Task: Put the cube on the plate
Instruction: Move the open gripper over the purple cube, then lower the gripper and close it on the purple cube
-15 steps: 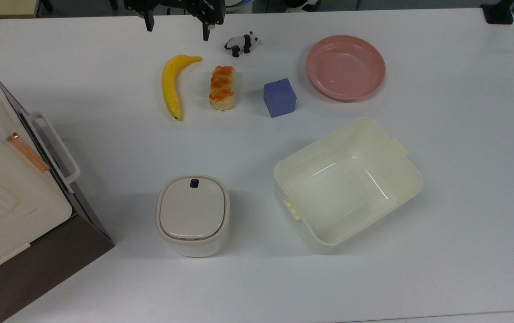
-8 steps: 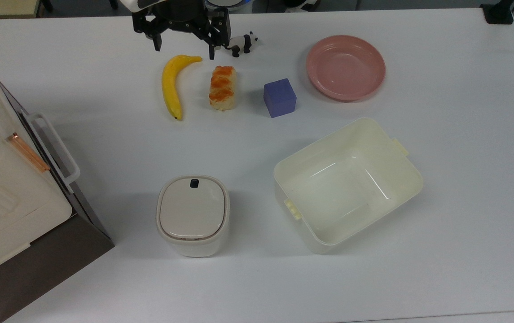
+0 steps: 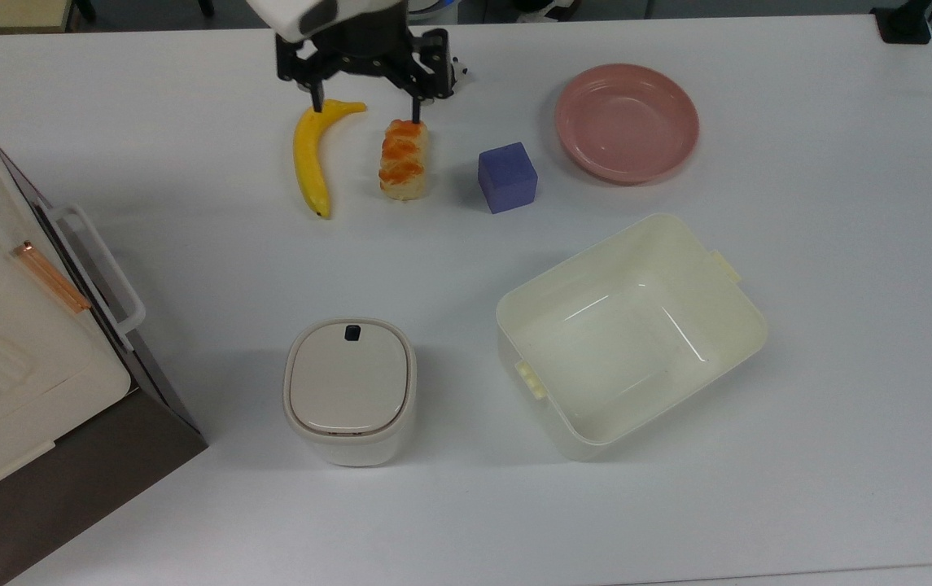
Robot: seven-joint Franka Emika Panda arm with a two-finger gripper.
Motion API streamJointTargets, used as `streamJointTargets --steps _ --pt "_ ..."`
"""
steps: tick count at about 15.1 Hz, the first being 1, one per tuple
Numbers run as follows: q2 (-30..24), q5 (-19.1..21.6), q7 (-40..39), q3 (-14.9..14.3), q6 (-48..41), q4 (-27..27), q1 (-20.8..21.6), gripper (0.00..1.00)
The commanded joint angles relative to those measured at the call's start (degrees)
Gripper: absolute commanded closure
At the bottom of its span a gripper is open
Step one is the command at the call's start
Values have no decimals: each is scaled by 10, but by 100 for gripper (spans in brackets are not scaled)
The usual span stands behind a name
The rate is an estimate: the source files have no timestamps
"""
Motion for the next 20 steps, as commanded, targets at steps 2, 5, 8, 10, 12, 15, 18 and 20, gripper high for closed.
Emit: streamJointTargets --steps 2,5,8,10,12,15,18,20 --pt "-4 -10 6 -3 13 -27 43 0" --pt "-6 -6 8 -2 9 -50 67 0" --pt "-9 -4 10 -2 10 -69 88 0" --pt "-11 0 12 -2 13 -86 91 0" --pt "-11 1 17 -1 15 -106 108 0" --pt "-11 1 48 -1 17 -129 127 0" --pt "-11 2 45 1 22 -151 129 0" --pt "-16 13 35 2 61 -188 128 0"
